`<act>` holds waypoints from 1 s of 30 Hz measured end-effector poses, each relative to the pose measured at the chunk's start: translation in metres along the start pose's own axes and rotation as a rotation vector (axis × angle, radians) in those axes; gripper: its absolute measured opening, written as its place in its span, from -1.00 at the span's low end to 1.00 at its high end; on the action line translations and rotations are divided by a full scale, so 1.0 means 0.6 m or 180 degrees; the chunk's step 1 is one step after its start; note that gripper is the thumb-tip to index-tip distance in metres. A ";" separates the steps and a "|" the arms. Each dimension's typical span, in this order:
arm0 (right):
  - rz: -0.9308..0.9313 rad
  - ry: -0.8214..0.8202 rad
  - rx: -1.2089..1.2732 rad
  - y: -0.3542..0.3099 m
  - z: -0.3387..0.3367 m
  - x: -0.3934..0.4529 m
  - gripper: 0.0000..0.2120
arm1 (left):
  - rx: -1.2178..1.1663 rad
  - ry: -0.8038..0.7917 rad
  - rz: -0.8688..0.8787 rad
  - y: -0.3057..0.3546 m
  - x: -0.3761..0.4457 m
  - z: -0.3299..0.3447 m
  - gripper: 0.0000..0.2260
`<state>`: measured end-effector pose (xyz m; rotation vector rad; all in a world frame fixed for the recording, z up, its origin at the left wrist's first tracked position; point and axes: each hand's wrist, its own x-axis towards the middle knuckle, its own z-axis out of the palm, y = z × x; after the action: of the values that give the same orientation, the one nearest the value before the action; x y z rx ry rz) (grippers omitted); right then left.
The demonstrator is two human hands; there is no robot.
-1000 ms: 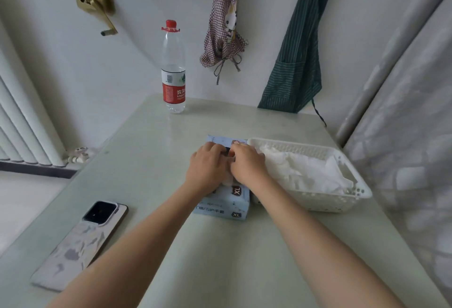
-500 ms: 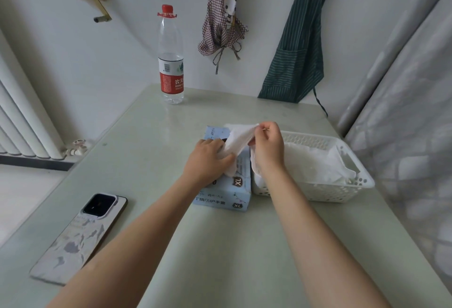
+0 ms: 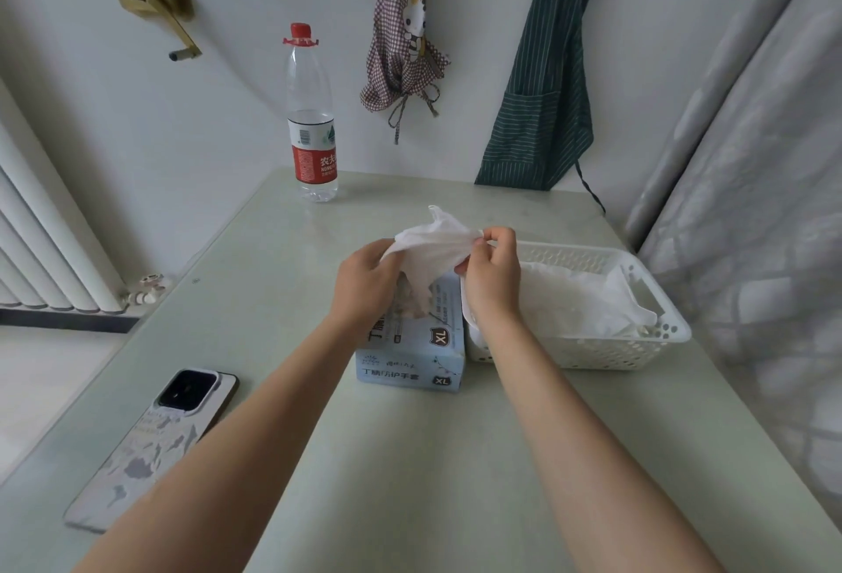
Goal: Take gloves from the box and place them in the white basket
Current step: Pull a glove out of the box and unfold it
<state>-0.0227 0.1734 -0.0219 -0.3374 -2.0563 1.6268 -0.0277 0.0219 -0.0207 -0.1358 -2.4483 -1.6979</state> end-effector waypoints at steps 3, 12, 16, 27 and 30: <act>-0.0062 -0.0041 -0.0041 -0.010 0.000 -0.004 -0.91 | -0.0309 -0.0045 -0.0055 0.028 0.006 -0.004 -0.74; -0.0134 -0.0125 0.0245 -0.078 -0.021 0.018 -0.84 | -0.0897 -0.0030 -0.0069 0.071 0.041 -0.042 -0.74; -0.0150 -0.0245 0.0540 -0.115 -0.040 0.015 -0.83 | -0.1312 -0.0264 -0.0125 0.094 0.040 -0.057 -0.69; -0.0067 -0.0684 0.0535 -0.139 -0.050 0.000 -0.92 | -0.0936 -0.0611 -0.0484 0.103 0.022 -0.064 -0.77; -0.0167 -0.1058 0.0233 -0.136 -0.061 -0.004 -0.80 | -0.1075 -0.0273 -0.0434 0.107 0.024 -0.071 -0.95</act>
<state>0.0073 0.1820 0.0617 0.0157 -2.2124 1.8193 -0.0281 0.0041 0.0556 -0.0839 -2.2508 -2.1983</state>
